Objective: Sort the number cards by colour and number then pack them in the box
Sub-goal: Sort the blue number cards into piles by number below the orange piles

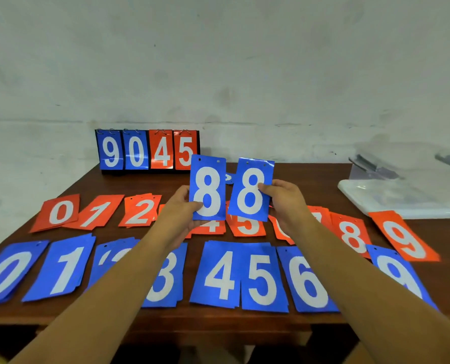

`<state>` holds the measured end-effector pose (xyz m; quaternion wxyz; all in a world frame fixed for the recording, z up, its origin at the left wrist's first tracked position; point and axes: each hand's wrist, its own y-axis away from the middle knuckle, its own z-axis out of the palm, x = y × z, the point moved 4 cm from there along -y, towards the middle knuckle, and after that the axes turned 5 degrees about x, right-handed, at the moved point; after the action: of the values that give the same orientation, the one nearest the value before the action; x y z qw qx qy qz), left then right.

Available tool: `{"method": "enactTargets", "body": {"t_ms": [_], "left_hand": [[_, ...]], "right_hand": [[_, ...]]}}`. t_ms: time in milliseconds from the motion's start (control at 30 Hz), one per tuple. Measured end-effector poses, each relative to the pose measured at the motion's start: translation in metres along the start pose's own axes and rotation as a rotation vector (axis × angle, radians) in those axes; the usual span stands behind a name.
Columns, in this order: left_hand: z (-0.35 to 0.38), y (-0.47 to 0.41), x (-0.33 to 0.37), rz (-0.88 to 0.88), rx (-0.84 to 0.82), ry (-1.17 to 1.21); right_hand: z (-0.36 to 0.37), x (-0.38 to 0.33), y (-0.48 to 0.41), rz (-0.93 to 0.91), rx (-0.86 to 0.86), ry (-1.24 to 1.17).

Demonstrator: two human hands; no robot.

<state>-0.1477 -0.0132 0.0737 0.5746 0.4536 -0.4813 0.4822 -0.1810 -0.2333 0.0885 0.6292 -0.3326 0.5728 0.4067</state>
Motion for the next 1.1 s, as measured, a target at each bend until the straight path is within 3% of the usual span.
{"method": "enactTargets", "body": {"t_ms": [200,400,467,633,767,900,1100], "left_hand": [[0.025,0.015,-0.008,-0.033,-0.05,-0.078],[0.081,0.044,-0.012,-0.088,-0.359,0.052],[0.093,0.052,-0.013,-0.023,-0.422,-0.053],[0.116,0.057,-0.018,0.258,-0.32,-0.592],[0.149,0.075,-0.036,0.484,-0.452,-0.854],[0.182,0.093,-0.059,0.697,-0.542,-0.93],[0.229,0.11,-0.083,0.76,-0.601,-1.102]], "right_hand": [[-0.022,0.008,0.018,0.022,-0.032,0.021],[-0.039,0.015,0.028,-0.011,0.022,0.147],[-0.05,0.016,0.031,-0.017,0.025,0.15],[-0.102,0.01,0.032,-0.023,0.127,0.218],[-0.162,0.008,0.035,-0.024,0.286,0.254],[-0.216,0.005,0.047,-0.031,0.425,0.264],[-0.255,0.028,0.056,0.135,0.433,0.201]]}}
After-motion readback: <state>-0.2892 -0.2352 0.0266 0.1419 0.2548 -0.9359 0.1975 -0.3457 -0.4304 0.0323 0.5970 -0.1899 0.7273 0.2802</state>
